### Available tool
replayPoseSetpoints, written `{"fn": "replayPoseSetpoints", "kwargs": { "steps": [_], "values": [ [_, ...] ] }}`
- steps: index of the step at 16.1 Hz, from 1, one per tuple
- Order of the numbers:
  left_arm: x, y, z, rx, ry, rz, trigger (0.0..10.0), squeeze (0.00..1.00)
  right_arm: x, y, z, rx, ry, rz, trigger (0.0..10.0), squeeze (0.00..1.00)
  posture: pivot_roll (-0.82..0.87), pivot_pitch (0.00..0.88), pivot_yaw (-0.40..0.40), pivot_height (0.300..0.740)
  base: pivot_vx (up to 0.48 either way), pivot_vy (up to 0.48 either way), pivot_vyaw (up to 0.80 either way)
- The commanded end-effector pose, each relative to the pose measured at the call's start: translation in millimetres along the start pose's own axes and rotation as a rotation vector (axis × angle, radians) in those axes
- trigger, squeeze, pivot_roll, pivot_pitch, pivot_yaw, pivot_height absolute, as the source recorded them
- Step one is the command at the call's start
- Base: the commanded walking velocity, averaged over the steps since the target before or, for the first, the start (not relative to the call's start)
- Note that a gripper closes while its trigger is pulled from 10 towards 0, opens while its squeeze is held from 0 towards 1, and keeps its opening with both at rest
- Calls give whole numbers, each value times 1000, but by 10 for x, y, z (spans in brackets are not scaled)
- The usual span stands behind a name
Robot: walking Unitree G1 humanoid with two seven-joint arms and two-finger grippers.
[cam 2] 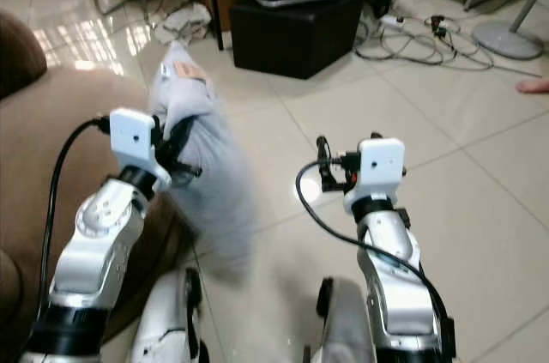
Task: Move the pillow to the sofa from floor
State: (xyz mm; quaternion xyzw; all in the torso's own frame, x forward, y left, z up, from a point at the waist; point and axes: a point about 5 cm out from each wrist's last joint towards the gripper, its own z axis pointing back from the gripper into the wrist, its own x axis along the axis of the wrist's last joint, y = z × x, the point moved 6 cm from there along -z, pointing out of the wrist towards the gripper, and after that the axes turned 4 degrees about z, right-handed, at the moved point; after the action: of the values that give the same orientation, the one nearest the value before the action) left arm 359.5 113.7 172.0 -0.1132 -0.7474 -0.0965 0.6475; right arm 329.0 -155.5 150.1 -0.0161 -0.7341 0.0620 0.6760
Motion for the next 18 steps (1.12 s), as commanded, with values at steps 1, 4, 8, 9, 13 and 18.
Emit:
{"fn": "replayPoseSetpoints", "kwargs": {
  "steps": [1,4,8,9,13,18],
  "values": [
    [166,13,-39,7,-56,-23,10000,0,3,-4,20,3,8,0,10000,0,-70,0,32,641,0,0,0],
    [129,6,-22,14,-40,-25,10000,0,4,36,22,19,14,-3,10000,0,-73,0,39,666,0,0,0],
    [110,-16,30,12,-41,2,10000,0,8,161,50,78,19,-10,10000,0,-72,0,30,701,0,0,0],
    [107,-17,33,12,-40,-3,10000,0,7,166,50,80,20,-11,10000,0,-72,0,30,706,0,0,0],
    [124,-47,20,9,-52,-28,10000,0,-3,134,47,79,26,-4,10000,0,-71,0,26,740,0,0,0],
    [110,-105,-26,-5,-51,-40,10000,0,-82,137,18,55,51,57,10000,0,-71,0,23,740,0,0,0]
  ]
}}
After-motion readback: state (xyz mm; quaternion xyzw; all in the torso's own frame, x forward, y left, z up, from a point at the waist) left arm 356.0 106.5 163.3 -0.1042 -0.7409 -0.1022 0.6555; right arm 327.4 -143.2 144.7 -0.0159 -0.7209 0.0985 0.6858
